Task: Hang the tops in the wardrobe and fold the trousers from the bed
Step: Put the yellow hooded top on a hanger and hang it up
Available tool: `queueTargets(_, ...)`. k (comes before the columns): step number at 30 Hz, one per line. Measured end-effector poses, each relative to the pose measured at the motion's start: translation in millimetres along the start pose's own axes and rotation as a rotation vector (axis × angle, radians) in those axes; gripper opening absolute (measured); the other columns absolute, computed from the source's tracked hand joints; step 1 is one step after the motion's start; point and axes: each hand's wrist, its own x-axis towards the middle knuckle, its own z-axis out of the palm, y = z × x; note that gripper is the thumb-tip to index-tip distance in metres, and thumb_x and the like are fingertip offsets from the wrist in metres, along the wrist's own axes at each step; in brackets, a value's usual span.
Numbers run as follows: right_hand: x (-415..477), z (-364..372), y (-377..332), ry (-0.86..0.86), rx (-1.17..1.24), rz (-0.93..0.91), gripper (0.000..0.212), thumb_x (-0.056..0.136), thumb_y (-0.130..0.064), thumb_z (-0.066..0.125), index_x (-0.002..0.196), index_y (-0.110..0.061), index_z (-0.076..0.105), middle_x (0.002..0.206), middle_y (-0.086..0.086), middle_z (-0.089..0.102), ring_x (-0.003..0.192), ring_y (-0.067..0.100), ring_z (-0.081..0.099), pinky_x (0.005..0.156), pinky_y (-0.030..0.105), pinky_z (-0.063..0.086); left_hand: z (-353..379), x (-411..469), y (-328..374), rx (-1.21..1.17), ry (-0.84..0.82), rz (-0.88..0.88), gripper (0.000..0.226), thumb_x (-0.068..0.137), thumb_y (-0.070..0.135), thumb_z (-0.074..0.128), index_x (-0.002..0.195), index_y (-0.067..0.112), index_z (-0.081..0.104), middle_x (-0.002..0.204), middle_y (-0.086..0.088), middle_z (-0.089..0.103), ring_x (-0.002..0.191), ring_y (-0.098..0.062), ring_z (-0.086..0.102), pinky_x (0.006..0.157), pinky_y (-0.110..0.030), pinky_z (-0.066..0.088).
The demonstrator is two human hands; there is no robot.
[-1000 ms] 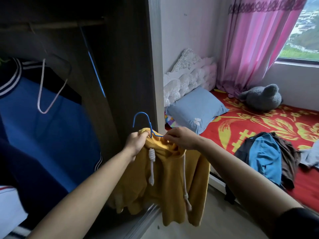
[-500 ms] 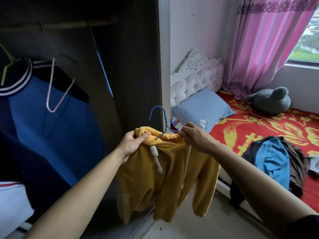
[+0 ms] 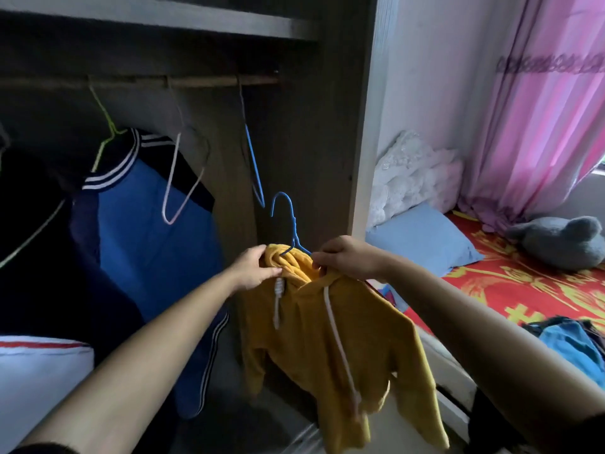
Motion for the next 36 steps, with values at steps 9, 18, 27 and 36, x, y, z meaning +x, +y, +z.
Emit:
queueTargets(9, 54, -9, -94, 0.154, 0.43, -0.024, 0.024, 0.092, -0.035, 0.061, 0.1, -0.019, 0.077, 0.11, 0.002, 0.07, 0.103, 0.018, 0.066, 0.092, 0.033, 0.055, -114, -10, 10, 0.286, 0.568, 0.166, 0.046, 0.078, 0.045, 0.058, 0.119, 0.024, 0.057, 0.123, 0.002, 0.048, 0.116, -0.019, 0.046, 0.093, -0.037, 0.042)
queueTargets(18, 103, 18, -138, 0.339, 0.622, 0.024, 0.025, 0.087, -0.03, 0.066, 0.101, -0.011, 0.076, 0.1, 0.008, 0.075, 0.094, 0.022, 0.07, 0.087, 0.037, 0.057, -206, -4, -23, 0.614, 0.915, 0.022, 0.071, 0.081, 0.033, 0.066, 0.141, 0.01, 0.038, 0.145, -0.017, 0.033, 0.133, -0.037, 0.028, 0.106, -0.053, 0.026)
queueTargets(27, 170, -11, -173, 0.374, 0.584, -0.189, 0.029, 0.094, -0.027, 0.058, 0.122, -0.021, 0.065, 0.107, -0.007, 0.065, 0.101, 0.012, 0.062, 0.078, 0.022, 0.047, -283, 35, 12, 0.895, 0.92, 0.088, 0.074, 0.092, 0.043, 0.051, 0.153, 0.012, 0.02, 0.16, -0.019, 0.013, 0.146, -0.036, 0.014, 0.116, -0.055, 0.011)
queueTargets(36, 267, -44, -181, 0.396, 0.534, -0.28, 0.036, 0.099, -0.025, 0.05, 0.134, -0.016, 0.06, 0.1, -0.016, 0.063, 0.094, 0.0, 0.059, 0.088, 0.023, 0.046, -312, 86, 9, 0.954, 0.842, 0.001, 0.08, 0.091, 0.046, 0.05, 0.156, 0.019, 0.013, 0.164, -0.009, 0.003, 0.151, -0.027, -0.001, 0.119, -0.054, -0.003)
